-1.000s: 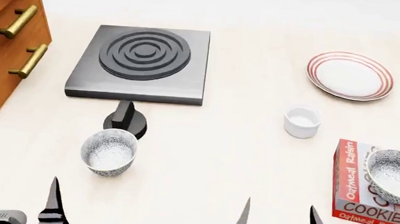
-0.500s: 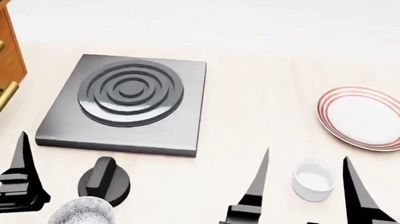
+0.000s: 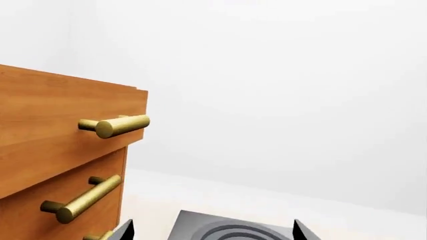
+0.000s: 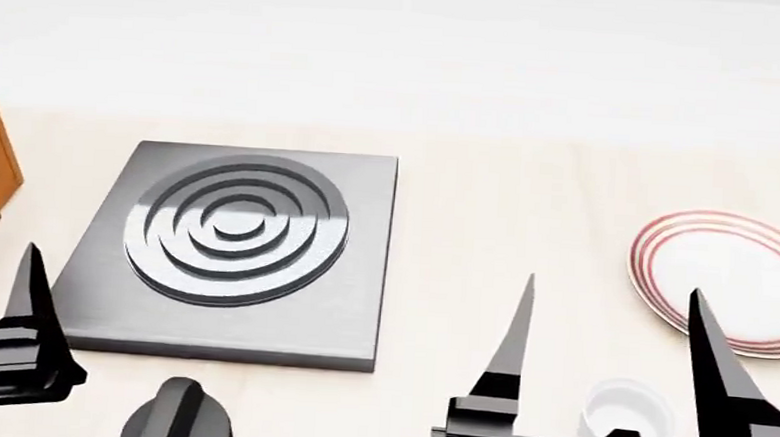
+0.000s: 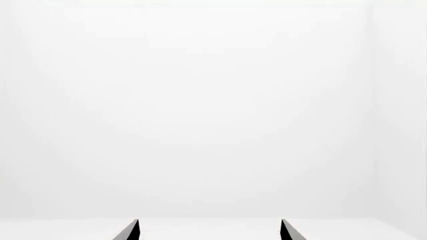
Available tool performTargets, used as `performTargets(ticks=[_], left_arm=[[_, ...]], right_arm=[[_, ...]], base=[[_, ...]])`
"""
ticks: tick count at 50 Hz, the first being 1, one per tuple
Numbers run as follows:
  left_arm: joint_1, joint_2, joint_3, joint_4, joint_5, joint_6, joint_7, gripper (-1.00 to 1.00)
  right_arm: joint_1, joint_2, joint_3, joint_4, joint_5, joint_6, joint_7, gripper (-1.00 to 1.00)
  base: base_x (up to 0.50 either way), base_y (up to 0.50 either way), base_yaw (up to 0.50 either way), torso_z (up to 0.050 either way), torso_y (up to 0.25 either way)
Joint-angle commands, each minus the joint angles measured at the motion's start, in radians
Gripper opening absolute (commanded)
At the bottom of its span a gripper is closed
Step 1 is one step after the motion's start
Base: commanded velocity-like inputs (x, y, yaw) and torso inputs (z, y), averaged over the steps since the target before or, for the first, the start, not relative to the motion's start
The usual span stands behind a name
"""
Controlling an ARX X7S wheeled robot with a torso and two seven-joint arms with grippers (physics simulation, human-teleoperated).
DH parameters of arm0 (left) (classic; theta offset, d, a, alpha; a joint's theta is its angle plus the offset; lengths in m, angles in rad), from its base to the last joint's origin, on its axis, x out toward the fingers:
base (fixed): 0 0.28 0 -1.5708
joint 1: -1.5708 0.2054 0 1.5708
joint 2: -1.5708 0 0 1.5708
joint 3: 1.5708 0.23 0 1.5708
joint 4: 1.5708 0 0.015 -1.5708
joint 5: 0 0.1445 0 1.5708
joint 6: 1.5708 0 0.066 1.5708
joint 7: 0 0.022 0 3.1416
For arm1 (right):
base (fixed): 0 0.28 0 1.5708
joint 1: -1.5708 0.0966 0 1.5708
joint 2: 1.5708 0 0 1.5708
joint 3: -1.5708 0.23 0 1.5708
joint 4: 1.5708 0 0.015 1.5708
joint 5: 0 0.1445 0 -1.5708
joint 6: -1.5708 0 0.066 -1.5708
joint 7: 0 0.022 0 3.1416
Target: Pick the akita bowl on the cookies box and place it on the plate.
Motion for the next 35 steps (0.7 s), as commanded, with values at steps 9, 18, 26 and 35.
performTargets(ticks=[9,18,26,35], left_arm=[[0.007,-0.013,0.004,-0.017,-0.008,0.024,-0.012,1.00],[0.014,-0.019,0.003,-0.019,-0.016,0.031,-0.017,1.00],[0.019,-0.024,0.006,-0.018,-0.020,0.036,-0.022,1.00],[0.021,-0.029,0.013,-0.020,-0.023,0.040,-0.026,1.00]], right_arm=[[-0.006,0.009,0.016,0.013,0.028,-0.017,0.013,1.00],[-0.018,0.014,0.018,0.010,0.038,-0.029,0.016,1.00],[-0.026,0.020,0.021,0.005,0.046,-0.035,0.020,1.00],[-0.032,0.034,0.017,0.004,0.049,-0.048,0.026,1.00]], base=[[0.21,-0.04,0.00,0.000,0.000],[-0.16,-0.50,0.00,0.000,0.000],[-0.17,-0.50,0.00,0.000,0.000],[-0.17,-0.50,0.00,0.000,0.000]])
